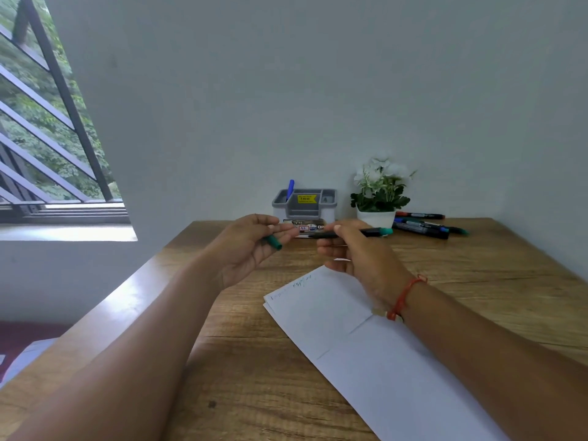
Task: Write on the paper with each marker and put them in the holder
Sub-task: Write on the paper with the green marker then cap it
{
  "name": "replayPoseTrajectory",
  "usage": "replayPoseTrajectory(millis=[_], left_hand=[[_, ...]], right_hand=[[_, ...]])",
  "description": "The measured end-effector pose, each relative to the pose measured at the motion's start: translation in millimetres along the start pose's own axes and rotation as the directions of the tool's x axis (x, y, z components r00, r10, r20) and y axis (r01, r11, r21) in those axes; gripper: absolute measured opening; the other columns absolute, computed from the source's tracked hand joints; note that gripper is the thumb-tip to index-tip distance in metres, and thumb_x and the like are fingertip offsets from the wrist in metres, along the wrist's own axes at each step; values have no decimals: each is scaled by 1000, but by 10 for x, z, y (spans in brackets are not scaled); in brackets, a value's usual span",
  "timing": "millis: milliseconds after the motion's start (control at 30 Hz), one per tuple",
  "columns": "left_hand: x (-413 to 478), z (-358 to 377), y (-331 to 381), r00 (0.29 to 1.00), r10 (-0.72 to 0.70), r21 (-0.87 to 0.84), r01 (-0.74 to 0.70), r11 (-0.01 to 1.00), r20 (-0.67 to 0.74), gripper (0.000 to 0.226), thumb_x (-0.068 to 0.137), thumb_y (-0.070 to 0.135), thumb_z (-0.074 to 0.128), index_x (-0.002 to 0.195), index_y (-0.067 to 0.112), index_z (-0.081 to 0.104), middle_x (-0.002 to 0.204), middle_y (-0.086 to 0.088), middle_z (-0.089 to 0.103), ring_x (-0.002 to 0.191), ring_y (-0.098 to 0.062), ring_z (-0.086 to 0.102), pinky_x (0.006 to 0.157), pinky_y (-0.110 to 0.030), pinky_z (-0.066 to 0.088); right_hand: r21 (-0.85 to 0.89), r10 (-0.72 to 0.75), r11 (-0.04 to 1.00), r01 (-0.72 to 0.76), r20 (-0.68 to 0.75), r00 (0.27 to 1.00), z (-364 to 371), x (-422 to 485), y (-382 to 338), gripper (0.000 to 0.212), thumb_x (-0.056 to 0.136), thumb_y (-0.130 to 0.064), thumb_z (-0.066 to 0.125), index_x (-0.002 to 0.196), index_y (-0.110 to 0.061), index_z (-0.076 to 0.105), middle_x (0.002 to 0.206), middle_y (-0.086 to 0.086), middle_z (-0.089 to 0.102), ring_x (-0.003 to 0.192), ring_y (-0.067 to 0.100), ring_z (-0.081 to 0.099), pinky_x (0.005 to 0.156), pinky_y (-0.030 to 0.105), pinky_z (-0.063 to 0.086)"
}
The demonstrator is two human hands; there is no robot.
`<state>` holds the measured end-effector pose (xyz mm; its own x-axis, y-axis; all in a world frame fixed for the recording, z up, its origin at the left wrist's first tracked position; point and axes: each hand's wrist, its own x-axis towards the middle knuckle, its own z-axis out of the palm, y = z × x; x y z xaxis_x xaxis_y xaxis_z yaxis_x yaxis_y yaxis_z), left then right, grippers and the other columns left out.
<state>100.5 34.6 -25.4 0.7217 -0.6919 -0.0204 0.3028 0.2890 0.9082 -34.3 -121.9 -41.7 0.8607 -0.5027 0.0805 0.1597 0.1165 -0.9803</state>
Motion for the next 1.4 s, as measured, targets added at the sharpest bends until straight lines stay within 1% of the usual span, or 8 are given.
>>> replayPoseTrajectory(millis=[167, 333, 433, 700, 867, 967, 1200, 1400], left_hand=[[33, -13, -40, 999, 45, -31, -45, 999, 6, 12, 102, 5, 46, 106, -2, 55, 126, -31, 62, 116, -30, 66, 94, -35, 55], [41, 3, -51, 999, 47, -35, -47, 998, -7, 17, 103, 8, 45, 110, -3, 56, 124, -29, 64, 109, -27, 70, 80, -28, 61], [27, 30, -57, 999, 38, -6, -38, 999, -11, 24, 104, 10, 44, 120, -6, 54, 122, -28, 65, 113, -27, 68, 85, -30, 60], [4, 95, -89, 1000, 30, 80, -29, 996, -9, 22, 103, 12, 45, 111, -4, 58, 107, -19, 73, 100, -22, 72, 86, -29, 59], [-21, 148, -81, 999, 32, 46, -32, 998, 9, 21, 103, 15, 47, 102, -2, 59, 106, -22, 73, 100, -25, 72, 83, -28, 60], [-27, 165, -96, 999, 34, 41, -35, 999, 36, 21, 101, 17, 49, 97, -1, 59, 99, -20, 75, 93, -22, 74, 78, -26, 61], [-6, 134, -116, 998, -18, 248, 4, 969, 54, 24, 94, 31, 60, 96, 7, 64, 80, -5, 64, 63, -9, 55, 54, -18, 51], [-41, 124, -107, 980, -98, 361, 30, 932, 172, 27, 101, 22, 51, 116, 3, 63, 88, -4, 67, 69, -10, 56, 61, -19, 53]], right_hand=[[-69, -156, 984, 162, 84, 984, -25, -45, -1, 12, 101, -16, 58, 96, -16, 69, 91, 14, 77, 80, 17, 72, 70, 29, 59], [-30, -159, 986, 167, 173, 972, -7, -96, -4, 24, 103, -13, 53, 100, -10, 76, 96, 20, 77, 89, 26, 75, 79, 37, 59], [-54, -168, 982, 182, 200, 965, 5, -106, 9, 25, 103, -11, 52, 99, -12, 77, 92, 16, 78, 88, 24, 76, 75, 34, 60], [-115, -230, 959, 260, 223, 947, 15, -117, 33, 27, 101, -6, 56, 97, -23, 76, 92, -2, 78, 89, 14, 76, 78, 32, 62], [-150, -260, 946, 288, 182, 948, -16, -64, 80, 11, 95, -7, 66, 101, -15, 63, 97, 2, 77, 95, 19, 76, 79, 35, 63], [-190, -294, 925, 330, 193, 936, -27, -50, 99, 11, 92, -8, 70, 98, -16, 66, 90, -9, 78, 93, 15, 75, 76, 30, 63], [-226, -362, 893, 389, 152, 920, -68, 15, 95, 12, 87, -8, 77, 92, -18, 76, 84, -10, 71, 74, -2, 66, 74, 22, 58], [-196, -344, 912, 360, 108, 933, -125, 38, 77, 11, 85, -5, 78, 95, -11, 77, 81, -11, 71, 71, -2, 65, 68, 17, 55]])
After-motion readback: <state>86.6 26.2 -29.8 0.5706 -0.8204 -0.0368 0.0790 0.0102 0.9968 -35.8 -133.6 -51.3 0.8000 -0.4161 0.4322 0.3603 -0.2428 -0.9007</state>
